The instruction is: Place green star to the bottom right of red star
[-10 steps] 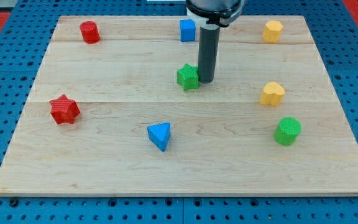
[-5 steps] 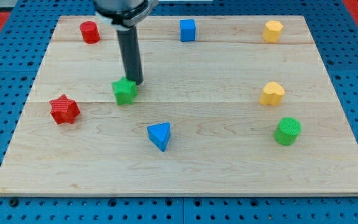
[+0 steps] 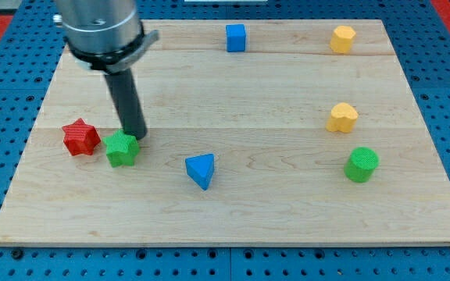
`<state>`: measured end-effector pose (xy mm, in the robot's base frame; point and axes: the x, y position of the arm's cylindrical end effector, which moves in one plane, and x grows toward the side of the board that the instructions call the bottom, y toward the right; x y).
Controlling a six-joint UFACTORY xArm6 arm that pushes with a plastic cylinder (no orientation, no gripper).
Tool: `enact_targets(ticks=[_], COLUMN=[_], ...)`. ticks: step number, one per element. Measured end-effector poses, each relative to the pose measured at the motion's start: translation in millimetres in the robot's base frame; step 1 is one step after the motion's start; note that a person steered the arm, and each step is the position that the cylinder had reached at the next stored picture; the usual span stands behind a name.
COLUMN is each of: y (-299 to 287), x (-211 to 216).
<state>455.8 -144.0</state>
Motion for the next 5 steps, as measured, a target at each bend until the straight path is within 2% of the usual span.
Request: enact_targets(ticks=[2, 4, 5], y=[-34.2, -86.1, -91.5], x=[55.1, 61.0, 13.8])
